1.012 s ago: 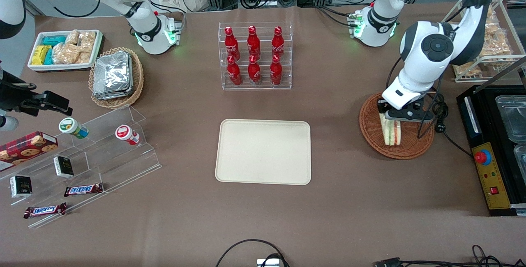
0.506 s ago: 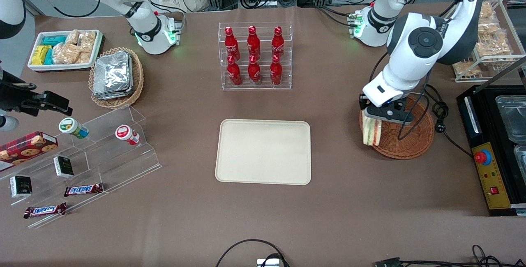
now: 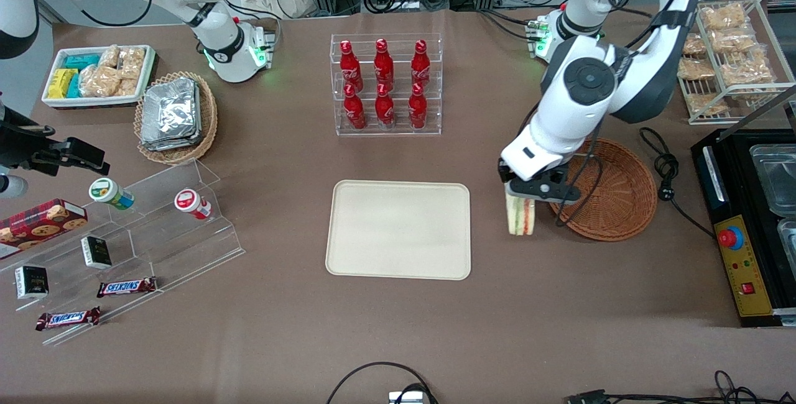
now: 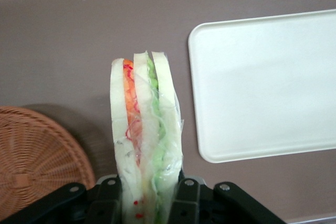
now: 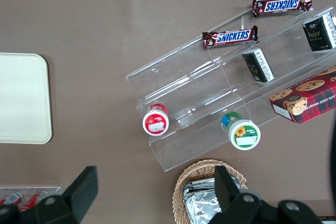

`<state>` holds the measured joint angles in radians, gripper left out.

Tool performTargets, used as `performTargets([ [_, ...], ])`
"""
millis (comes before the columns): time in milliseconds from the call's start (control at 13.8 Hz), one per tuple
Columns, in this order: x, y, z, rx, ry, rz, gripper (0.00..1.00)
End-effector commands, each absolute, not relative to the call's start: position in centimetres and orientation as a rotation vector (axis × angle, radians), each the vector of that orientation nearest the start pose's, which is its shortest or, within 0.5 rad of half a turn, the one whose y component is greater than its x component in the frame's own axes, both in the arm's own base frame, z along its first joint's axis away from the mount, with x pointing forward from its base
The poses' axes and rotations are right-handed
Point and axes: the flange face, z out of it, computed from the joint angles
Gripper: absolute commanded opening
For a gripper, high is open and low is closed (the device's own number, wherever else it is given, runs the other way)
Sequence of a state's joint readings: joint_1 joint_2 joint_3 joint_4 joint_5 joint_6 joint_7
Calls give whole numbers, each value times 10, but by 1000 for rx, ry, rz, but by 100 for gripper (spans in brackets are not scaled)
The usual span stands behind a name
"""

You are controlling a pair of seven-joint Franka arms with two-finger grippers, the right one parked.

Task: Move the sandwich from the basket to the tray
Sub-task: 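Carry the sandwich with the left gripper over the cream tray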

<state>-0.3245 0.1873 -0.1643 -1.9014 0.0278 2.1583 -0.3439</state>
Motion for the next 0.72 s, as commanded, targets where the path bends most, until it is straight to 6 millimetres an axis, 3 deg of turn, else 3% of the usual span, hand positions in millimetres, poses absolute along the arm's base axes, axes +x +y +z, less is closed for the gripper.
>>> performTargets([
  [0, 558, -315, 403, -3176, 215, -65, 31],
  [217, 567, -356, 380, -3180, 222, -54, 31],
  [651, 586, -382, 328, -3143, 231, -29, 33],
])
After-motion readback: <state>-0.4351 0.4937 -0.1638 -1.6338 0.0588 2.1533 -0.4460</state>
